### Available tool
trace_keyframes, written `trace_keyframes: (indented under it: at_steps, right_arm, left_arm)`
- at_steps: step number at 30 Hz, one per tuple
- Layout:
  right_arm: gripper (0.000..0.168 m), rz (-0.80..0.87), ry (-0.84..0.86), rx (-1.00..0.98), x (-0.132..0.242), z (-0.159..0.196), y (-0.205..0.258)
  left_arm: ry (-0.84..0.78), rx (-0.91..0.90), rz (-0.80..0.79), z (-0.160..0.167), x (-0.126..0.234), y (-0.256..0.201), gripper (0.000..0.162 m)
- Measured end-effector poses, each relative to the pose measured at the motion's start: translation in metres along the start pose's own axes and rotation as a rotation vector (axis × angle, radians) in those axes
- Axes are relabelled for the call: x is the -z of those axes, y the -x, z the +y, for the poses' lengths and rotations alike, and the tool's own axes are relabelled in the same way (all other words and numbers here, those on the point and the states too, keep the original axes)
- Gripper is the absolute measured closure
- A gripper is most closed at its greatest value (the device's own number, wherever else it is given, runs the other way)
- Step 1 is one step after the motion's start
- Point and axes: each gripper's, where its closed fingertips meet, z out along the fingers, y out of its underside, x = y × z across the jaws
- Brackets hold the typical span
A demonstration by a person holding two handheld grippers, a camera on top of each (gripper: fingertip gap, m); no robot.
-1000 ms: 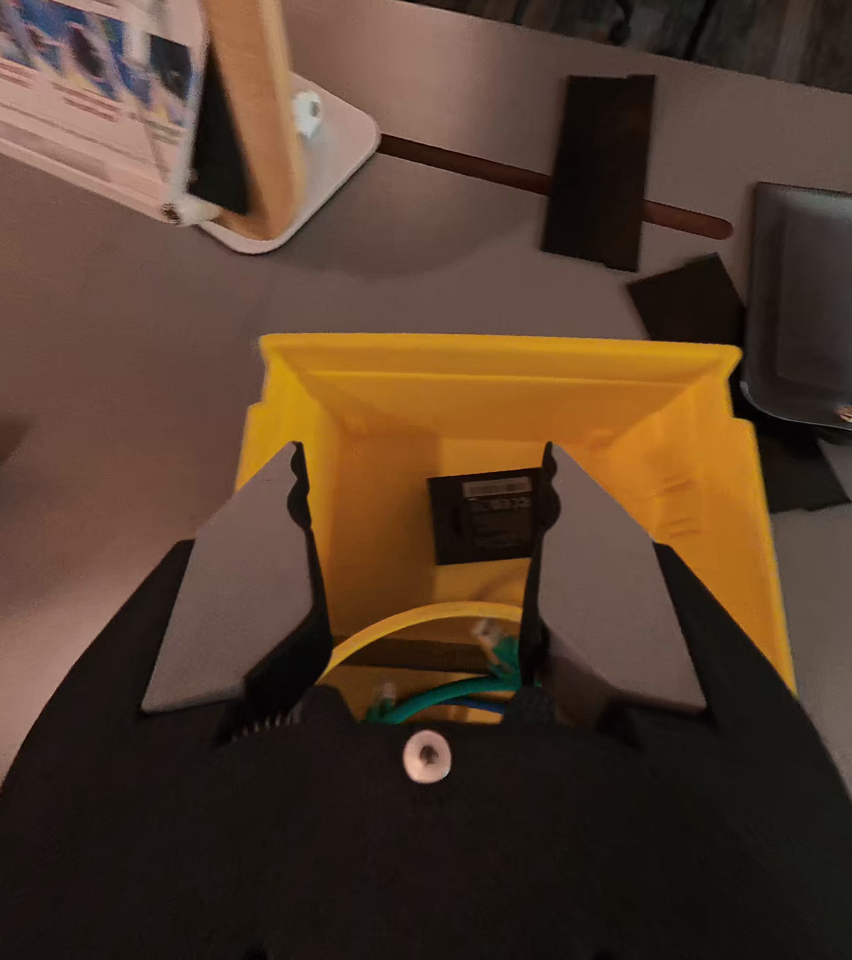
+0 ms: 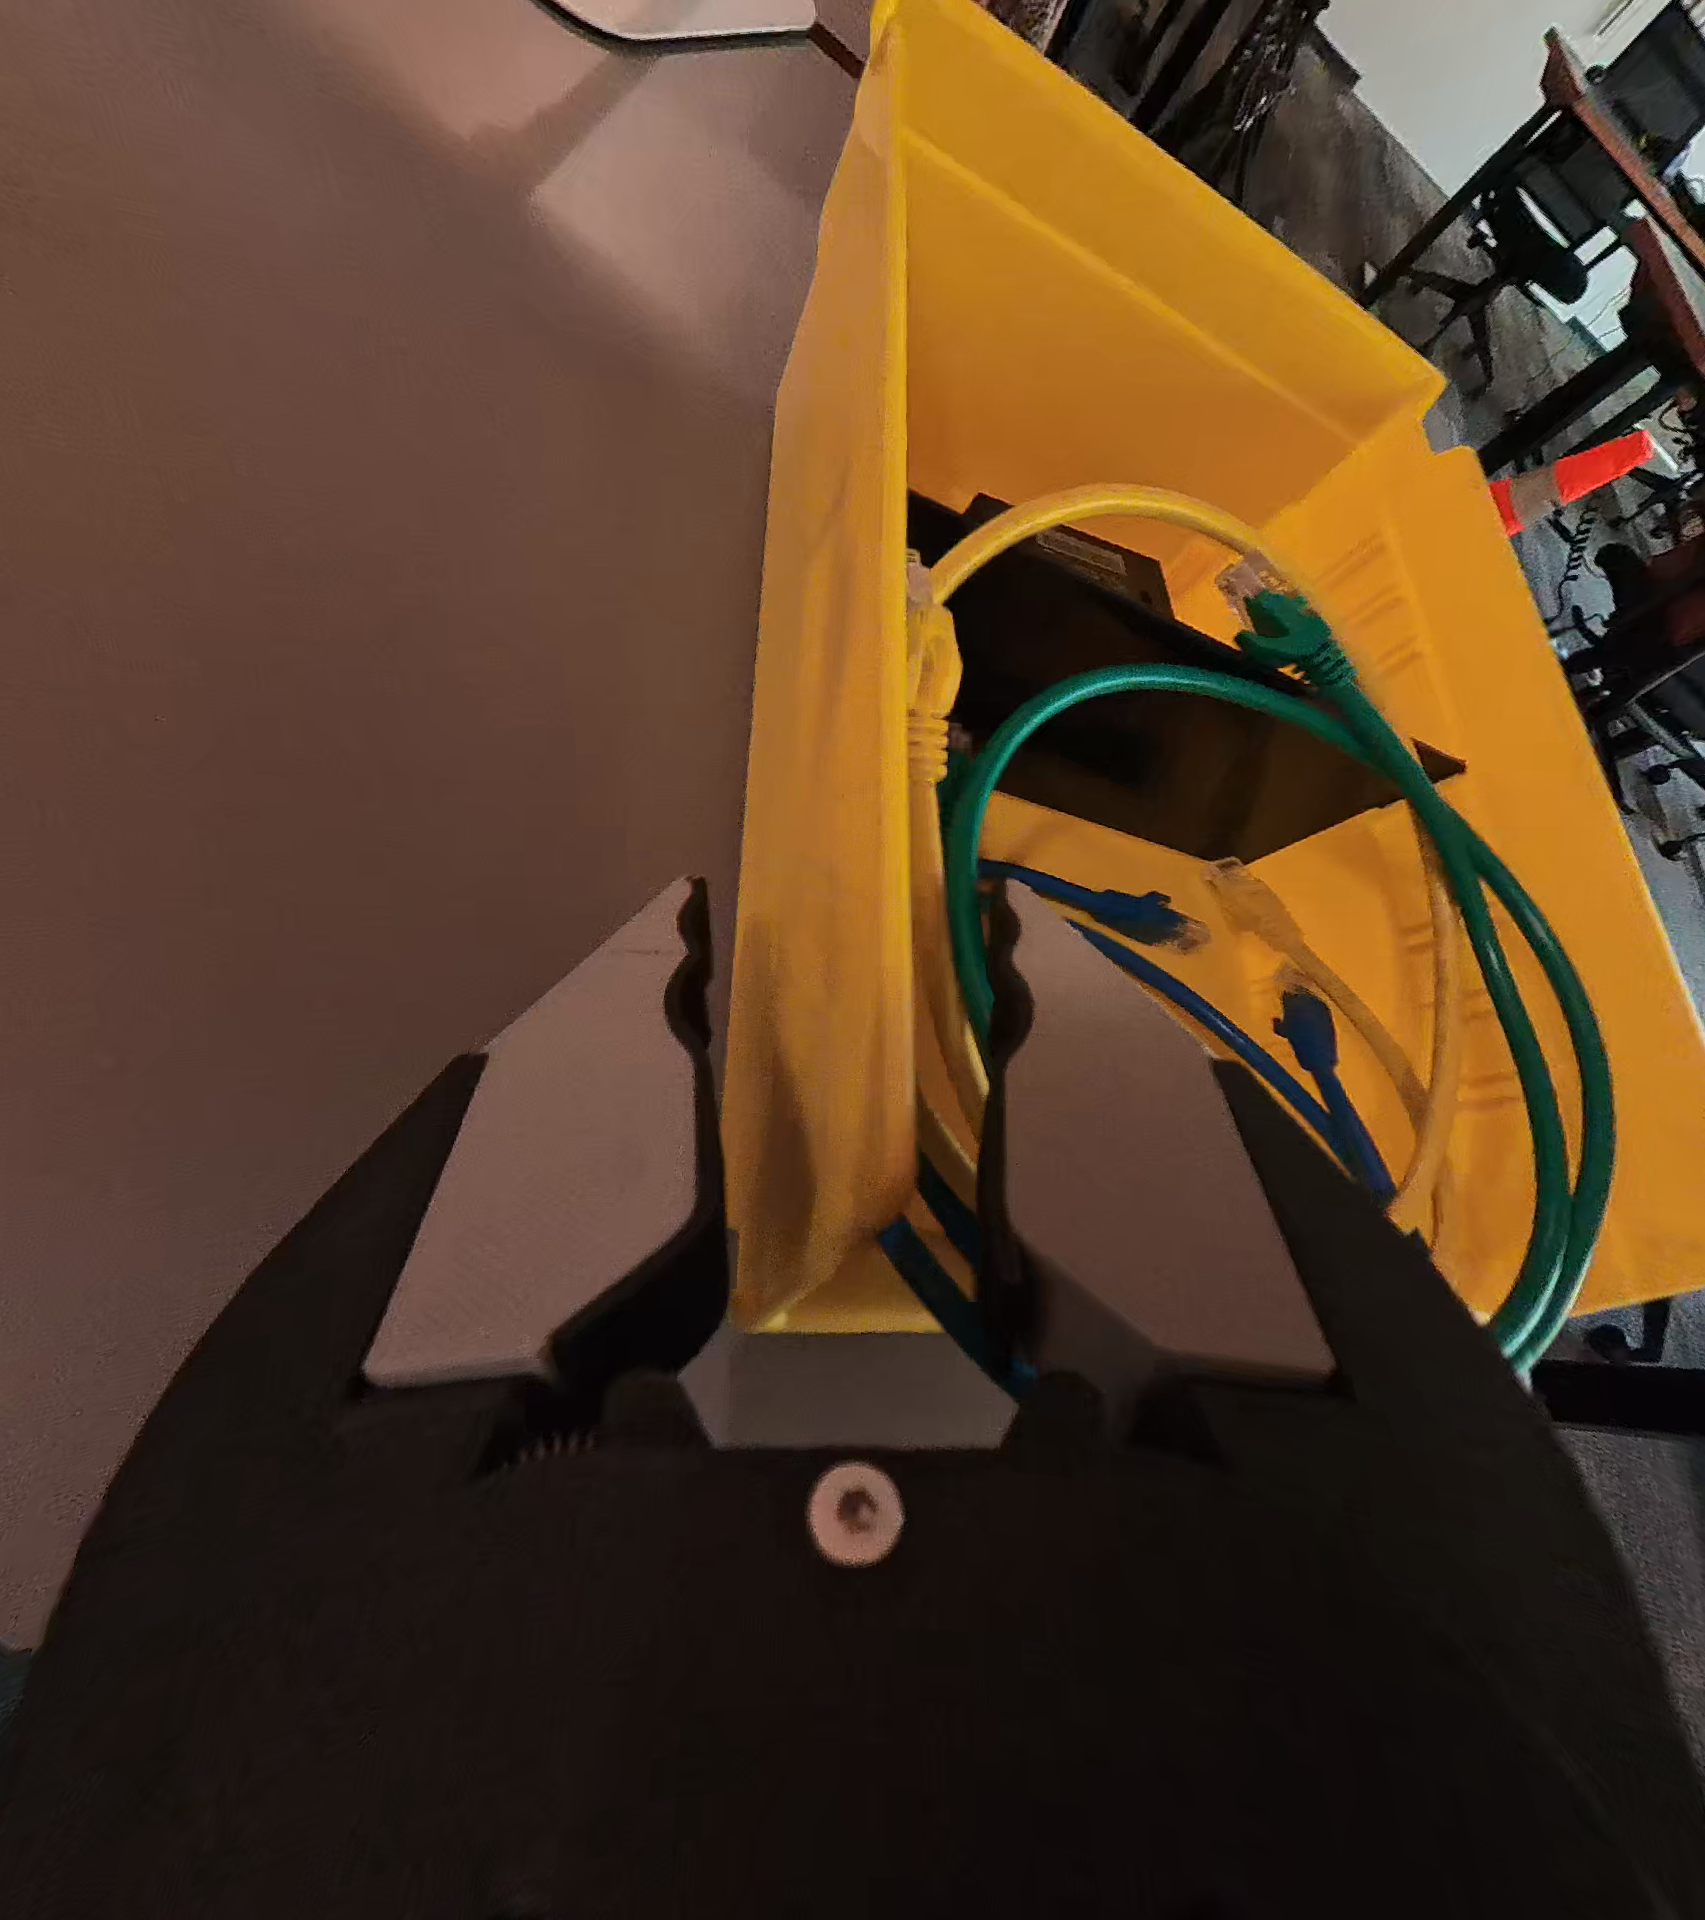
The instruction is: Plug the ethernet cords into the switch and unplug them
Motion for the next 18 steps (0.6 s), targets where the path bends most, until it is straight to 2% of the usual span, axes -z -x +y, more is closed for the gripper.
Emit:
trace_keyframes:
  at_steps: [1, 3, 4, 6, 8, 11, 14, 18]
  right_arm:
    - [0.134, 0.017, 0.003, 0.004, 0.0, -0.001, -0.001]
    - [0.141, 0.012, 0.017, 0.004, -0.001, -0.002, -0.001]
    - [0.142, -0.001, 0.025, -0.005, -0.002, -0.003, 0.0]
    - [0.145, -0.007, 0.033, -0.013, -0.003, -0.004, 0.003]
    - [0.146, 0.001, 0.046, -0.017, -0.003, -0.008, 0.009]
    - [0.147, -0.028, 0.057, -0.062, 0.0, -0.018, 0.028]
    - [0.148, -0.029, 0.025, -0.086, 0.006, -0.035, 0.057]
    - [0.148, -0.051, 0.015, -0.108, 0.017, -0.063, 0.113]
  left_arm:
    - [0.016, 0.007, -0.059, 0.009, 0.003, 0.017, 0.104]
    - [0.047, 0.011, -0.151, 0.028, 0.001, 0.043, 0.103]
    - [0.081, 0.032, -0.137, 0.039, -0.005, 0.045, 0.102]
    - [0.137, 0.107, -0.01, 0.053, -0.022, 0.029, 0.103]
    - [0.138, 0.05, 0.028, 0.057, -0.037, 0.024, 0.139]
    - [0.148, 0.032, -0.08, 0.058, -0.044, 0.043, 0.157]
    - [0.094, 0.012, -0.056, 0.058, -0.041, 0.055, 0.156]
    - [0.023, 0.008, -0.144, 0.053, -0.03, 0.086, 0.157]
